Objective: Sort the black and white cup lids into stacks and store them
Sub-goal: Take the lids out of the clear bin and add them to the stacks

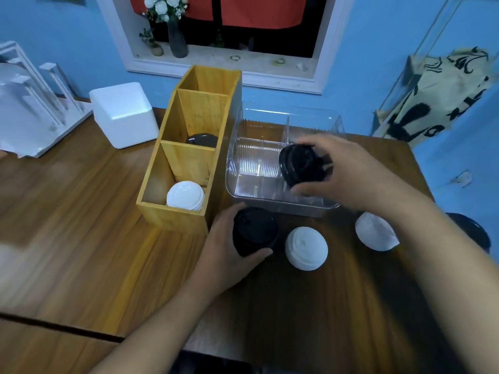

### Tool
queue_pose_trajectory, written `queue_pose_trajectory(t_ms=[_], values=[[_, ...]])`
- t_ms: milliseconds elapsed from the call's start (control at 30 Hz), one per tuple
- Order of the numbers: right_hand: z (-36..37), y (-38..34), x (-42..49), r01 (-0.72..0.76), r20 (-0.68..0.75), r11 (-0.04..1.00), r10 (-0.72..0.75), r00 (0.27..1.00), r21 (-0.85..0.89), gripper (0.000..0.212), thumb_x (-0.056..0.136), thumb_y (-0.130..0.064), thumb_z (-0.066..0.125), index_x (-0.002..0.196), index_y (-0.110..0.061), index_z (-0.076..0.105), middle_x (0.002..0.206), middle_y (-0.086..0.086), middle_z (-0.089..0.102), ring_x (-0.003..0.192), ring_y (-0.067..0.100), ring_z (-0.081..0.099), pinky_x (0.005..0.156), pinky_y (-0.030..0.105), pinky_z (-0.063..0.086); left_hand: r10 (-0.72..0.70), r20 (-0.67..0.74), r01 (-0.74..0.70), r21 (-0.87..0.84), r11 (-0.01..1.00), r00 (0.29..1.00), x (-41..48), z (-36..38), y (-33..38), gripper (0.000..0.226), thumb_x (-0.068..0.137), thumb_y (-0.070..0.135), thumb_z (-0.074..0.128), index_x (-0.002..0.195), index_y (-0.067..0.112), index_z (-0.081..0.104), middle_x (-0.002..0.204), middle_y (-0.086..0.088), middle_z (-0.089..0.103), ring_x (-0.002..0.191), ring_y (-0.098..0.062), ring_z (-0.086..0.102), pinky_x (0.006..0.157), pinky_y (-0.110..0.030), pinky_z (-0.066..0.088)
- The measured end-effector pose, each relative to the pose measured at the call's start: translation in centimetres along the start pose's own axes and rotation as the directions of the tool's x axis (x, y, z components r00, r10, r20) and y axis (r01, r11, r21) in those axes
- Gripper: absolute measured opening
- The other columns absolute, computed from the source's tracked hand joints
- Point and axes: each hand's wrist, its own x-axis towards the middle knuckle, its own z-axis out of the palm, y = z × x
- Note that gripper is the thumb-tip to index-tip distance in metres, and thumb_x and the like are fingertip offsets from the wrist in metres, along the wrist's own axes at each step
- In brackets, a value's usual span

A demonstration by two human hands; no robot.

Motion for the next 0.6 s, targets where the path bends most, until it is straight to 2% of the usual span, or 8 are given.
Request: queue_pose_trajectory(t_ms=[133,200,300,400,500,600], values=[[4.4,0.2,-3.2,0.025,0.045,0.993,-0.031,0.999,0.114,0.086,0.068,-0.069,0.076,0.143,-0.048,0.04,0.141,-0.023,0.047,0.122,0.002,0.048,0.103,0.032,0.047,0.053,0.051,-0.051,-0.036,0.998,0.997,-0.2,-0.3,-0.1,0.1,0.067,0.056,0.088,0.148,0.024,0.04,0.142,0.008,0.047,0.132,-0.01,0.046,0.108,-0.039,0.047],[6.2,0.2,-4.4,0.076,0.091,0.982,-0.092,0.992,0.173,0.085,0.072,-0.066,0.077,0.146,-0.05,0.037,0.146,-0.026,0.041,0.13,-0.003,0.041,0.108,0.029,0.043,0.073,0.082,-0.07,-0.043,0.997,0.994,-0.4,-0.5,-0.2,0.101,0.067,0.055,0.088,0.149,0.025,0.039,0.143,0.012,0.044,0.134,-0.009,0.044,0.109,-0.04,0.046],[8.0,0.1,-5.3,0.118,0.125,0.977,-0.142,0.982,0.179,0.09,0.074,-0.058,0.081,0.148,-0.048,0.032,0.148,-0.025,0.033,0.131,-0.007,0.033,0.109,0.024,0.035,0.091,0.105,-0.086,-0.052,0.995,0.99,-0.9,-0.8,-0.5,0.102,0.067,0.051,0.091,0.15,0.027,0.036,0.143,0.021,0.041,0.136,-0.004,0.042,0.112,-0.036,0.043],[8.8,0.5,-5.4,0.075,0.13,0.982,-0.099,0.987,0.176,0.092,0.071,-0.054,0.084,0.147,-0.043,0.033,0.145,-0.02,0.037,0.131,0.001,0.039,0.11,0.027,0.038,0.074,0.118,-0.064,-0.086,0.994,0.99,-1.2,-1.1,-0.7,0.099,0.069,0.044,0.092,0.15,0.026,0.039,0.143,0.018,0.046,0.135,0.001,0.043,0.112,-0.027,0.041],[9.1,1.0,-5.4,0.083,0.15,0.983,-0.107,0.983,0.162,0.092,0.073,-0.052,0.084,0.149,-0.04,0.034,0.148,-0.021,0.04,0.133,-0.001,0.04,0.112,0.027,0.037,0.039,0.126,-0.025,-0.104,0.994,0.991,-1.2,-1.1,-0.6,0.094,0.071,0.048,0.089,0.148,0.03,0.039,0.14,0.024,0.047,0.133,0.005,0.044,0.109,-0.019,0.04],[9.0,1.5,-5.7,0.12,0.141,0.979,-0.143,0.98,0.162,0.09,0.076,-0.047,0.084,0.151,-0.041,0.035,0.151,-0.024,0.039,0.136,-0.007,0.036,0.114,0.021,0.033,0.028,0.116,-0.014,-0.117,0.993,0.993,-1.1,-1.1,-0.5,0.086,0.076,0.05,0.084,0.148,0.027,0.043,0.141,0.019,0.052,0.132,0.001,0.048,0.11,-0.027,0.043]])
